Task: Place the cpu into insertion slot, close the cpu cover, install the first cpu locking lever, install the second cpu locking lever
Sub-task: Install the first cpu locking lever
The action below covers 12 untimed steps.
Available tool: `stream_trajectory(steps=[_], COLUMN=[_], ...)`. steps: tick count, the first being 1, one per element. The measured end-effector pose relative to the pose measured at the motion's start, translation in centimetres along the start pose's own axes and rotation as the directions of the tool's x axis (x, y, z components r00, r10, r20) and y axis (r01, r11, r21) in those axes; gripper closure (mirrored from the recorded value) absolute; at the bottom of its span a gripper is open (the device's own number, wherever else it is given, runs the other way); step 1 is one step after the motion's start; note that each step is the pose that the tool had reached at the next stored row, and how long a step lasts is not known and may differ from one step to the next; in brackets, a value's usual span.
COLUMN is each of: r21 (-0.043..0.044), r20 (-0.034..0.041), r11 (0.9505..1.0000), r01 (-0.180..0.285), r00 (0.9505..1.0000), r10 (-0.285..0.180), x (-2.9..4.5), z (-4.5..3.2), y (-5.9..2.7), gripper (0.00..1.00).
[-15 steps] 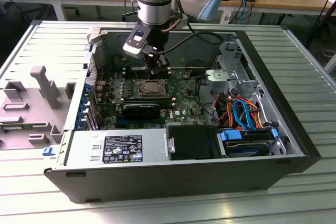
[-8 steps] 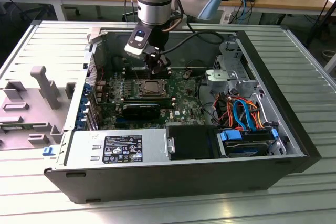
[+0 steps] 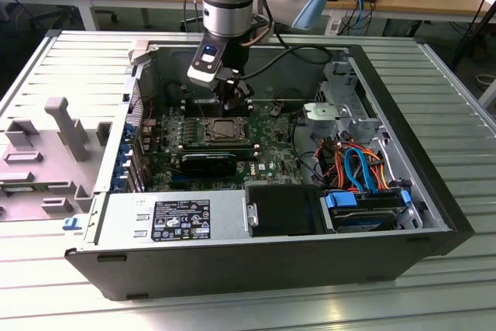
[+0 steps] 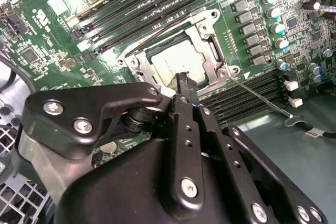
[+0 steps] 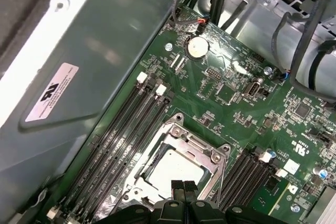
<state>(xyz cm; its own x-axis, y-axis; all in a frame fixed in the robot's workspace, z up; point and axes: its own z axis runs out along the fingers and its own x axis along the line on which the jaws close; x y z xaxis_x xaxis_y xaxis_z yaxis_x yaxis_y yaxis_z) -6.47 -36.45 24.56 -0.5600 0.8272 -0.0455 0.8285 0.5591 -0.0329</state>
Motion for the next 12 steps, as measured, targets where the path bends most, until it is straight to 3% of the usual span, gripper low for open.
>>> stream_trajectory(steps=[12], r21=[-0.0039], r20=[0.003], r11=[0.9962], r01=[0.087], r00=[0.9962], r10=[-0.087], x=[0.0], z=[0.0], y=[0.0], gripper=[0.89])
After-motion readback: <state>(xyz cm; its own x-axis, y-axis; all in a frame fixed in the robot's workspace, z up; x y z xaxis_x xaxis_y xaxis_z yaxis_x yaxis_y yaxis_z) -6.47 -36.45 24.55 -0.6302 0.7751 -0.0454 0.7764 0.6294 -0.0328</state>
